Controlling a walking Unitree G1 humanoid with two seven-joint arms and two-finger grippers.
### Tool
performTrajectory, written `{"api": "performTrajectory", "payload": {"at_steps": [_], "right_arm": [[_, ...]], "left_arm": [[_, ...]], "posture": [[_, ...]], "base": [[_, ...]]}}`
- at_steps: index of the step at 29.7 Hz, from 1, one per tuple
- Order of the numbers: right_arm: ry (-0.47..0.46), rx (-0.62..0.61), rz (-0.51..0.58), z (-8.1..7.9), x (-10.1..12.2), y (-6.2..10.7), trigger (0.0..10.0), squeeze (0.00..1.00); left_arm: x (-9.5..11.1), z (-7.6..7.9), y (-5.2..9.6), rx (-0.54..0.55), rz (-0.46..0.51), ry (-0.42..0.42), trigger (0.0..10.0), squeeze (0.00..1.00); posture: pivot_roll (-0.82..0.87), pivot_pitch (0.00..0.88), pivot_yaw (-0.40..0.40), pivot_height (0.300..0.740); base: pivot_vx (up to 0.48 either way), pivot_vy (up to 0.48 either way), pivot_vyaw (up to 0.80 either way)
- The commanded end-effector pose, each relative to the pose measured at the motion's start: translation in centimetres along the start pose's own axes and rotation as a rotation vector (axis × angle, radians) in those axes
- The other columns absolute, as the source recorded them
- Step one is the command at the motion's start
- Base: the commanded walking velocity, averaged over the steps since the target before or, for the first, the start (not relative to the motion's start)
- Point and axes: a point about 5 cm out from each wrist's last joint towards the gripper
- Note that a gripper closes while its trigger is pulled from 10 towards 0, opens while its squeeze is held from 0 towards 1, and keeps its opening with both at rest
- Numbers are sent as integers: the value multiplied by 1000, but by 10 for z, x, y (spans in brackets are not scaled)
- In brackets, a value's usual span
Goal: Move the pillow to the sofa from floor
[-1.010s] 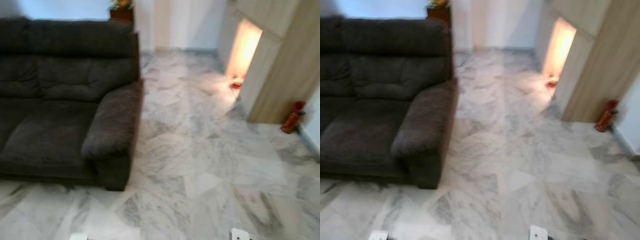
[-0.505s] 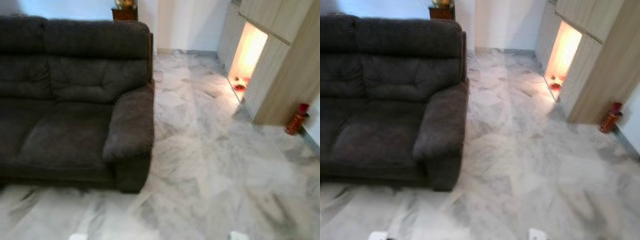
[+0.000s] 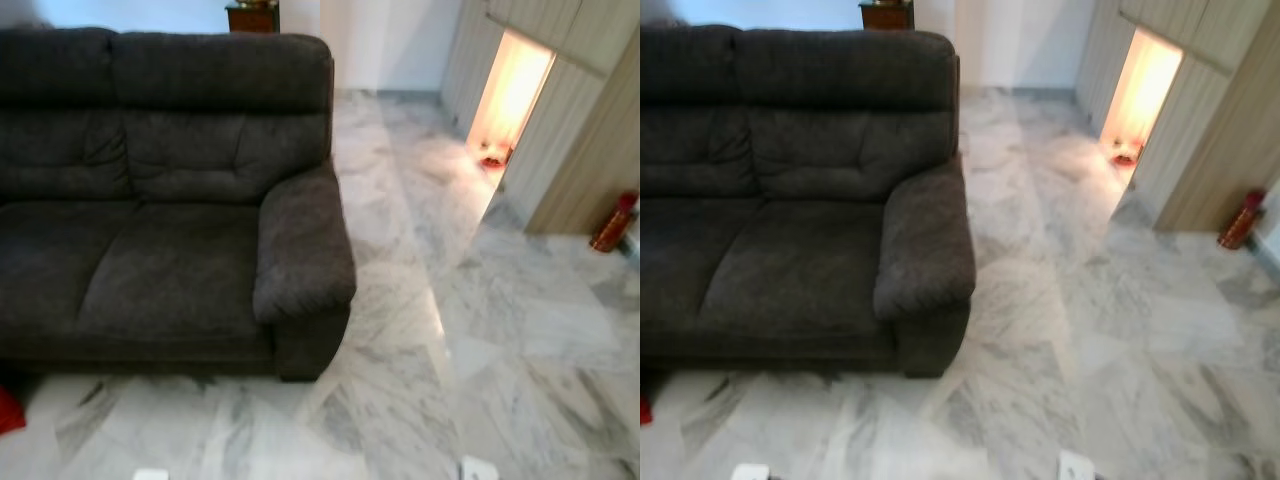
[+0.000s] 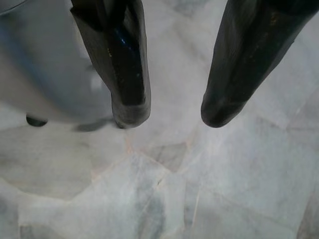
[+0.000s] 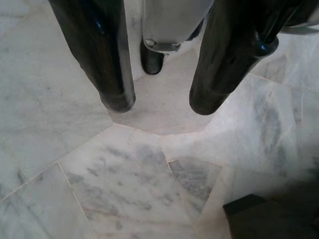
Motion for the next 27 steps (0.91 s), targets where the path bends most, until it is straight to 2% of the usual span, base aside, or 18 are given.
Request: {"api": "performTrajectory", "payload": {"at_steps": [1, 27], "right_arm": [[-7, 12, 4, -6, 2, -1, 10000, 0], [16, 18, 2, -7, 0, -1, 10000, 0]], "left_arm": [[-4, -5, 1, 12, -11, 5, 10000, 0], [-3, -5, 1, 5, -9, -10, 10000, 0]], "posture": [[69, 37, -22, 740], [70, 21, -18, 740]], "base": [[0, 469, 0], [0, 466, 0]]}}
Point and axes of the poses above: a point about 5 cm out from each wrist's last joint towards the gripper, its own y axis pointing back from the gripper into the wrist, its own x axis along the axis of the wrist's last joint, z = x × y, and after that the axes turned 13 degrees about -y, right-handed
